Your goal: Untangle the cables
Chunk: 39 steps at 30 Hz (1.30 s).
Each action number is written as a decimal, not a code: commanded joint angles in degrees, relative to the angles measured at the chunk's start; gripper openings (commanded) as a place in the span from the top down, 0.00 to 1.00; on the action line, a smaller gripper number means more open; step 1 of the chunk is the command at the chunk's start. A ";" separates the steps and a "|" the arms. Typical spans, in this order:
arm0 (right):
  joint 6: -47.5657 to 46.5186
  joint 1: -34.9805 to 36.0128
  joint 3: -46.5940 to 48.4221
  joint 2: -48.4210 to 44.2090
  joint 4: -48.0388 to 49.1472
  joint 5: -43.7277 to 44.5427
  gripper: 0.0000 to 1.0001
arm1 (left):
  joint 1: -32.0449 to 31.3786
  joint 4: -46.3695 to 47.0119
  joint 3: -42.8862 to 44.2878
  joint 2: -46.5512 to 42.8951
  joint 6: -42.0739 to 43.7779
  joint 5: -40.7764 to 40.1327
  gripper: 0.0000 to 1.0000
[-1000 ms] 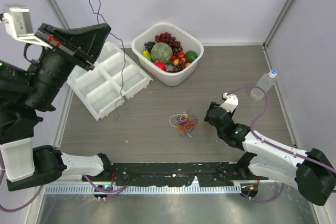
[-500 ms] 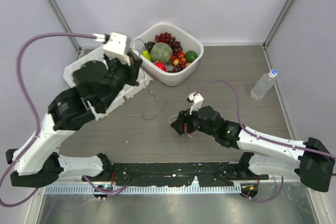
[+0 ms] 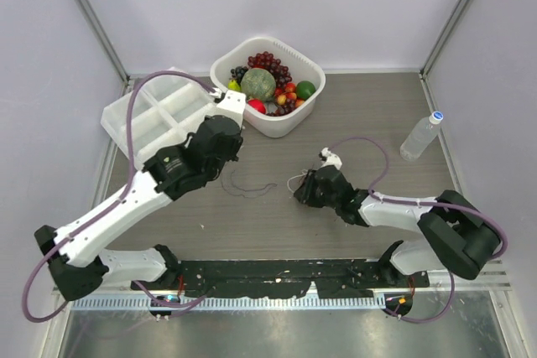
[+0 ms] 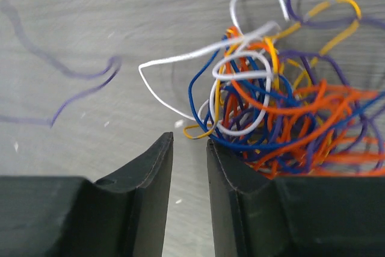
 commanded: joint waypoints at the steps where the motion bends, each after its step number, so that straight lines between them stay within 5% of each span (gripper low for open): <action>1: 1.06 -5.15 -0.10 -6.84 -7.94 2.72 0.66 | 8.58 2.63 -6.11 5.64 -10.46 14.68 1.00; 8: -6.51 -9.45 4.82 -11.70 -26.12 1.94 0.56 | 14.93 3.60 -8.59 18.72 -12.75 35.43 1.00; 14: -10.30 -11.92 22.47 -6.96 -47.74 -4.04 0.54 | 15.02 -2.54 -3.50 30.07 -16.70 45.65 0.95; 19: -13.90 -12.88 35.04 -5.46 -59.43 -6.60 0.52 | 15.02 -8.25 0.45 32.46 -16.37 47.77 0.59; 23: -12.68 -15.34 34.19 -7.48 -59.11 -5.28 0.52 | 14.75 -9.14 -0.40 31.33 -10.75 47.25 0.12; 25: -10.75 -16.92 33.04 -8.36 -59.19 -5.28 0.52 | 14.49 -8.96 -1.73 30.88 -7.41 46.80 0.02; 39: -11.00 -21.06 36.56 -11.79 -61.21 -4.22 0.52 | 10.54 -1.76 -1.91 35.97 6.05 42.24 0.06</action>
